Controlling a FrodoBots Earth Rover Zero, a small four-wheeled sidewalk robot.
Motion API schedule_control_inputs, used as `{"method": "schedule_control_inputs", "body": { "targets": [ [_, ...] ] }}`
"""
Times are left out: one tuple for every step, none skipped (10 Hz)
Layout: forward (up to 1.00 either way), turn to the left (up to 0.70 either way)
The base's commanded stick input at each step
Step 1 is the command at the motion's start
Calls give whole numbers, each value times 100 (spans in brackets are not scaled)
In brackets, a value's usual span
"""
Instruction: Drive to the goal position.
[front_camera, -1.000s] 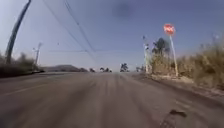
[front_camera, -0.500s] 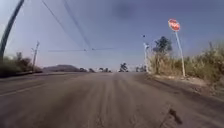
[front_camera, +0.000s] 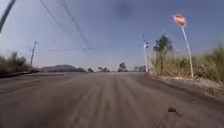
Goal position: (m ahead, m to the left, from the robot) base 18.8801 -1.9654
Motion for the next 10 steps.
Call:
{"method": "schedule_control_inputs", "body": {
  "targets": [
    [100, 0],
    [100, 0],
    [100, 0],
    [100, 0],
    [100, 0],
    [100, 0],
    [100, 0],
    [100, 0],
    [100, 0],
    [100, 0]
  ]
}}
